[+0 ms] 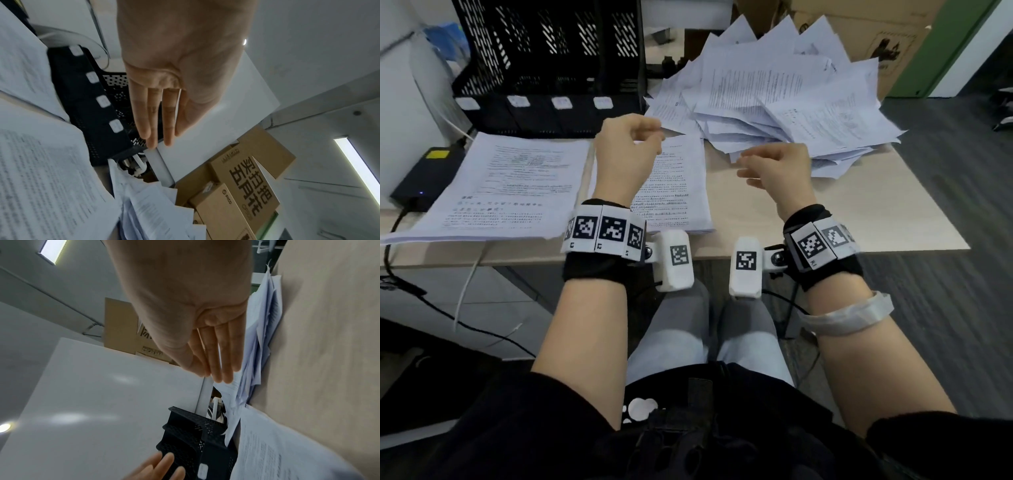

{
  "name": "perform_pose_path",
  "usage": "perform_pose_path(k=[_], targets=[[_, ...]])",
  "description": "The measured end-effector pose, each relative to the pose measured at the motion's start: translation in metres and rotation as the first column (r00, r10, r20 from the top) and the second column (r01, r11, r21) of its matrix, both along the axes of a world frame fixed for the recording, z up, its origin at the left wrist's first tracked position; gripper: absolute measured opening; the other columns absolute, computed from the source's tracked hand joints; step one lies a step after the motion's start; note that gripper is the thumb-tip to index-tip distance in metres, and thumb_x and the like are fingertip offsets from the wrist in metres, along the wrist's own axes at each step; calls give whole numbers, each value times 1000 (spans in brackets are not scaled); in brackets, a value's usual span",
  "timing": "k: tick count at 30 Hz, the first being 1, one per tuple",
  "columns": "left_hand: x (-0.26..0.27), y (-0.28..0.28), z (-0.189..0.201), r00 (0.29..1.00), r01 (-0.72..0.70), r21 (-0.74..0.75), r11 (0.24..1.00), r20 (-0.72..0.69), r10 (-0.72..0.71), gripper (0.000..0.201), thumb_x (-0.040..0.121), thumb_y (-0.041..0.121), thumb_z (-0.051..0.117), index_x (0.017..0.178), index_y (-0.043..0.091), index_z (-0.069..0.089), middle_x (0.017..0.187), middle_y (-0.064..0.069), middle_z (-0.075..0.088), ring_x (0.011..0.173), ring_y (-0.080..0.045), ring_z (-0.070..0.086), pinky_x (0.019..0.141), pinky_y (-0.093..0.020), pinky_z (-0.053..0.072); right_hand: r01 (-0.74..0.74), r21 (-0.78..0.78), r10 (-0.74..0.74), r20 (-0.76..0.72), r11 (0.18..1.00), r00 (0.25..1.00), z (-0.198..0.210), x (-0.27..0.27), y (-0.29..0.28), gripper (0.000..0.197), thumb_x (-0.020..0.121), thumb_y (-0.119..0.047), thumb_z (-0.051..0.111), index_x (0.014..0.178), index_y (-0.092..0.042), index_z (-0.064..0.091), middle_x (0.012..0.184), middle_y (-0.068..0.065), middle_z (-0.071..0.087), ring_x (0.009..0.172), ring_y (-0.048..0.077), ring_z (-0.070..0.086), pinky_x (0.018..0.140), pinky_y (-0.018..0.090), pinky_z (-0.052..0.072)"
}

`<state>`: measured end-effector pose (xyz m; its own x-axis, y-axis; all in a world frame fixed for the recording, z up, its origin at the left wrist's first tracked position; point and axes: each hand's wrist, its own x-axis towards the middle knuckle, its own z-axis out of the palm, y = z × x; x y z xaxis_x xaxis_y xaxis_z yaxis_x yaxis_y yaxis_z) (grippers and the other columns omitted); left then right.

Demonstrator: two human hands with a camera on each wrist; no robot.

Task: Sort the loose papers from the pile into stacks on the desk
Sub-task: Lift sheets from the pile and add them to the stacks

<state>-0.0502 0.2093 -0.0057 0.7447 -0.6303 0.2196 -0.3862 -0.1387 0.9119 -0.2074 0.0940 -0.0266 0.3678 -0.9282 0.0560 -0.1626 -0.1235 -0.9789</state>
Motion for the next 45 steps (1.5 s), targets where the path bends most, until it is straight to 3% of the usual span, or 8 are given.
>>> perform_pose_path(k=[11,19,27,32,34,37,42,45], targets=[[-20,-103,2,972,206,202,957,-155,-177,20,84,9,58,102,8,67,104,-8,65,108,-24,60,99,-38,49,262,-201,-294,-147,944,944,5,-18,-79,35,74,-6,62,108,-6,69,105,8,69,101,19,64,92,30,51],[-21,-174,-12,937,297,264,917,-265,-227,34,83,-2,47,60,22,41,84,-9,42,78,-19,40,71,-31,41,143,-98,-171,-406,985,898,-11,-19,-133,57,80,-19,69,133,-8,52,138,7,51,126,20,48,93,20,35],[-22,-221,-36,866,376,220,900,-430,-256,49,88,-7,32,127,11,55,69,-2,47,54,-17,41,58,-29,41,-17,21,25,-504,1000,863,-35,-7,-161,69,73,-32,71,136,-17,48,142,8,47,136,23,36,109,44,37],[-29,-239,-43,807,407,212,889,-539,-241,37,95,3,36,128,13,51,87,-7,54,72,-22,57,65,-28,50,-22,34,38,-562,999,826,-49,-9,-172,57,78,-34,68,129,-14,55,134,10,54,127,25,45,107,44,37],[-31,-244,-48,779,417,208,885,-583,-230,28,95,4,40,119,12,51,83,-10,57,71,-22,60,56,-23,48,3,-3,-4,-530,1000,848,-50,-10,-175,18,84,-17,56,95,-8,67,98,15,64,93,27,56,86,34,47],[-33,-249,-57,785,406,211,889,-578,-222,15,93,0,46,102,8,53,94,-16,61,75,-22,64,56,-23,48,69,-43,-81,-465,997,881,-48,-15,-180,39,89,-6,42,53,-12,32,54,4,34,51,18,31,49,27,25],[-29,-249,-74,893,189,157,969,-439,-103,25,80,-4,64,104,1,68,101,-15,68,94,-26,67,90,-36,56,259,-146,-289,-252,955,923,-46,-24,-189,33,95,-5,40,63,-11,41,63,2,43,62,17,35,56,26,24],[-27,-244,-75,912,76,121,990,-410,-19,25,74,-8,63,93,4,73,82,-8,68,80,-21,66,83,-31,57,341,-167,-359,-97,925,928,-43,-28,-190,39,93,-2,39,63,-28,36,66,-10,43,67,9,39,63,20,31]])
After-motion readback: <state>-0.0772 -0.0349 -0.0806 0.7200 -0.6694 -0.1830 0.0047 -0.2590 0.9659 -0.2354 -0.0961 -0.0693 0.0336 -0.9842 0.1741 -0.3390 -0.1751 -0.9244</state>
